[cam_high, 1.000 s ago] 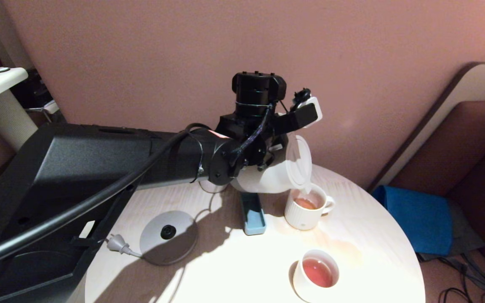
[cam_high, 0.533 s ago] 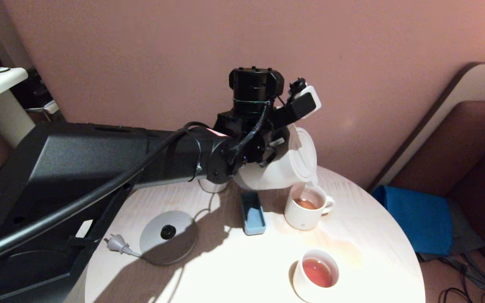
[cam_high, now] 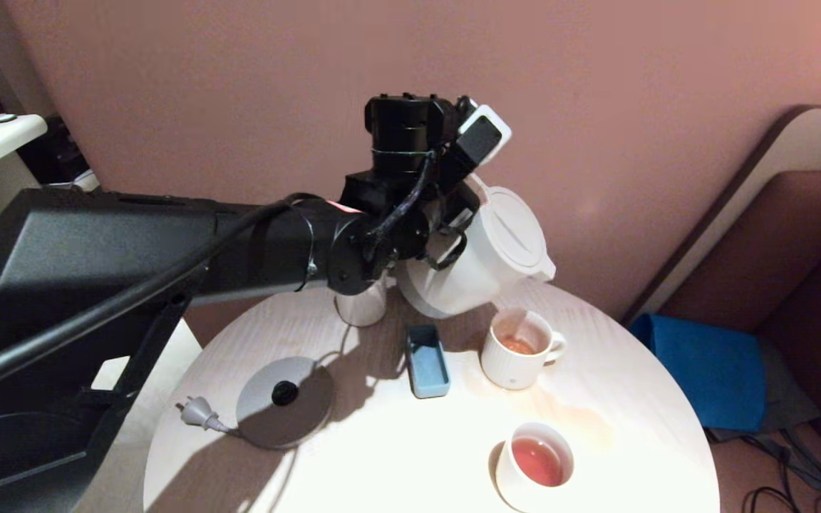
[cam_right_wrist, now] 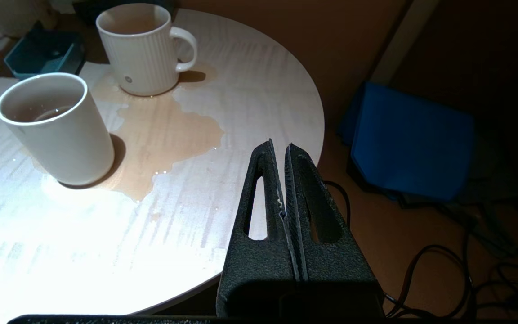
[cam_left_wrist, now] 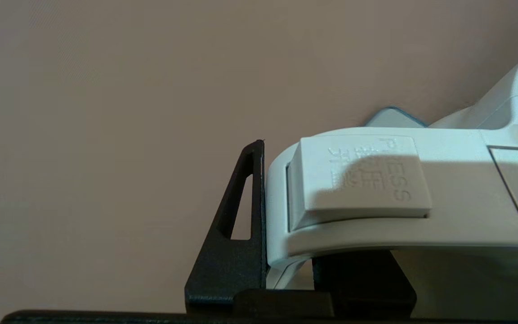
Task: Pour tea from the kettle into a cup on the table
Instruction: Pour water into the cup, then put down the kettle on the table
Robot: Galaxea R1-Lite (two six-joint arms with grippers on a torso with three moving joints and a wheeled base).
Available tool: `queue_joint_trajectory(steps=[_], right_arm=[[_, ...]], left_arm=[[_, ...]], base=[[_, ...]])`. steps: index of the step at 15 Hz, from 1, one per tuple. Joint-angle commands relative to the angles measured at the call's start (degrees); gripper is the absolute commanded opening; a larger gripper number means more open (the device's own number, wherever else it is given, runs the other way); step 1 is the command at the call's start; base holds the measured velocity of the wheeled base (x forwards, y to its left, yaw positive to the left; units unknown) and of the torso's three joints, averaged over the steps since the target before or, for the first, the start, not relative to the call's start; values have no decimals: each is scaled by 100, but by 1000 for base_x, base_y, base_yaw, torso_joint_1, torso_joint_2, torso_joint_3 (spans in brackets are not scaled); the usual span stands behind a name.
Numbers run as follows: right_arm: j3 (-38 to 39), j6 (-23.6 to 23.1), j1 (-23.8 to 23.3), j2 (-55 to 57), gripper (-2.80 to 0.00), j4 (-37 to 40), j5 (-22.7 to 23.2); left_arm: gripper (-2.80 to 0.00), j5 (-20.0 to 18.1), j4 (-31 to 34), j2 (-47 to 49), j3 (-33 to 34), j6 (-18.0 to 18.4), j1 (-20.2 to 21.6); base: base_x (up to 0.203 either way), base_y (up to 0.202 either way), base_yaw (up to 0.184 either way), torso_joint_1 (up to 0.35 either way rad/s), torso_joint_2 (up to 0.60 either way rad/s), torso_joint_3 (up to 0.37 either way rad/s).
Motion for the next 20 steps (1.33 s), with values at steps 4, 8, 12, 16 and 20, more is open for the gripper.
queue_joint_trajectory(steps=[4, 8, 12, 16, 20], right_arm=[[0, -3, 0, 7, -280, 0, 2], [0, -3, 0, 7, -280, 0, 2], [0, -3, 0, 7, -280, 0, 2], [0, -3, 0, 7, -280, 0, 2], [0, -3, 0, 7, -280, 0, 2]], left_arm=[[-280, 11, 293, -582, 258, -867, 414], [-280, -9, 841, -1096, 599, -1987, 535], [-280, -192, 945, -1713, 1515, -2817, 943], [-280, -365, 921, -2236, 2339, -3496, 1358], [-280, -531, 912, -2633, 2912, -3960, 1605]], base=[[0, 0, 0, 0, 0, 0], [0, 0, 0, 0, 0, 0], [0, 0, 0, 0, 0, 0], [0, 0, 0, 0, 0, 0], [0, 0, 0, 0, 0, 0]])
